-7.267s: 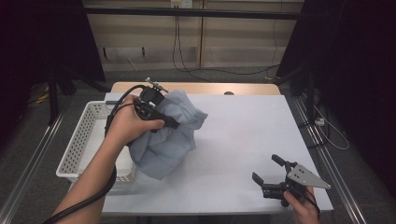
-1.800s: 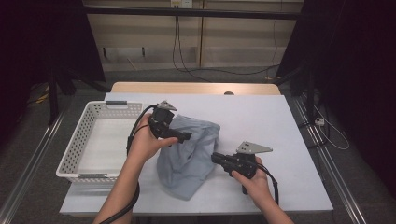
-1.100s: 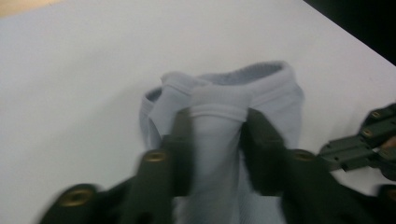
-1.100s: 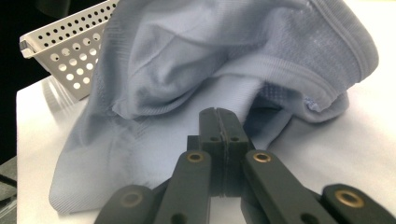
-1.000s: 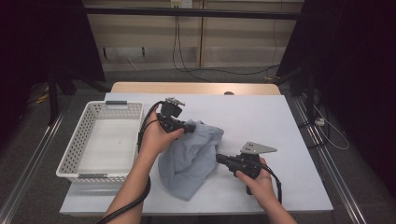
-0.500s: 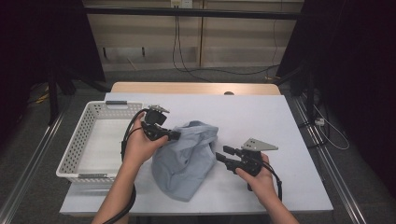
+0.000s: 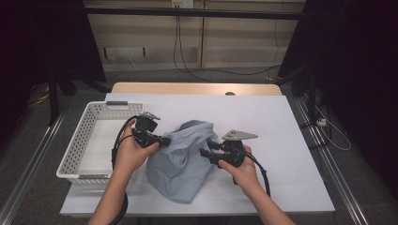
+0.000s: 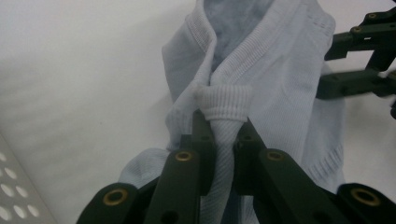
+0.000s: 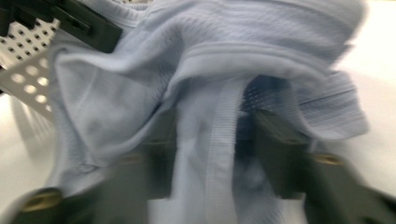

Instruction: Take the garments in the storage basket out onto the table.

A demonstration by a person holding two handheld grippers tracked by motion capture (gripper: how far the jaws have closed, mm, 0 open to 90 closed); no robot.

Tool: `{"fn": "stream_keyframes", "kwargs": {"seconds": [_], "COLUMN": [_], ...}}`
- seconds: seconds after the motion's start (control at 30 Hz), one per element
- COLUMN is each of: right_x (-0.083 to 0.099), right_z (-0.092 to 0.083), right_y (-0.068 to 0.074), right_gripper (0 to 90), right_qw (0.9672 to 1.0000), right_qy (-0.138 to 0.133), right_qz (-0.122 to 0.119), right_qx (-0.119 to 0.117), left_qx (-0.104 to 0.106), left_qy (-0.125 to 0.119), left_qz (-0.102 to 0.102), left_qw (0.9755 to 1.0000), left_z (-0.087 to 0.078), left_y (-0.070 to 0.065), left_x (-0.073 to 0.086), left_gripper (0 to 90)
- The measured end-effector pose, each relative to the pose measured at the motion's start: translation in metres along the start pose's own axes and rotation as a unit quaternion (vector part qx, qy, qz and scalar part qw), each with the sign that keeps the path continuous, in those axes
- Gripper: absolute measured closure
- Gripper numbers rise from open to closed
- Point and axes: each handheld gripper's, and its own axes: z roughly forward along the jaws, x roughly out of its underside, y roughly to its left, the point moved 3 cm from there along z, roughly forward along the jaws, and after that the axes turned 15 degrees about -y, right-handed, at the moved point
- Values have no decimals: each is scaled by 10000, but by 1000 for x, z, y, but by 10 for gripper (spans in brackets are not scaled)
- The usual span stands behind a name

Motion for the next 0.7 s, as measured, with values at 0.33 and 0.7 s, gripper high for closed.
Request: {"fn": "stream_keyframes", "kwargs": {"seconds": [0.33, 0.7], "right_x": [-21, -2], "right_z": [-21, -60], "right_y": [-18, -31], "right_gripper": [879, 879], "right_qw": [9981, 9983], "right_qy": [-314, -69], "right_qz": [-405, -524], "right_qx": [329, 229], "left_qx": [35, 253], "left_qy": [-127, 87], "left_qz": [-22, -178], "left_qw": [9999, 9995], "left_z": [-2, 17], "left_y": [2, -7], "left_x": [3, 30], "left_gripper": [834, 833]}}
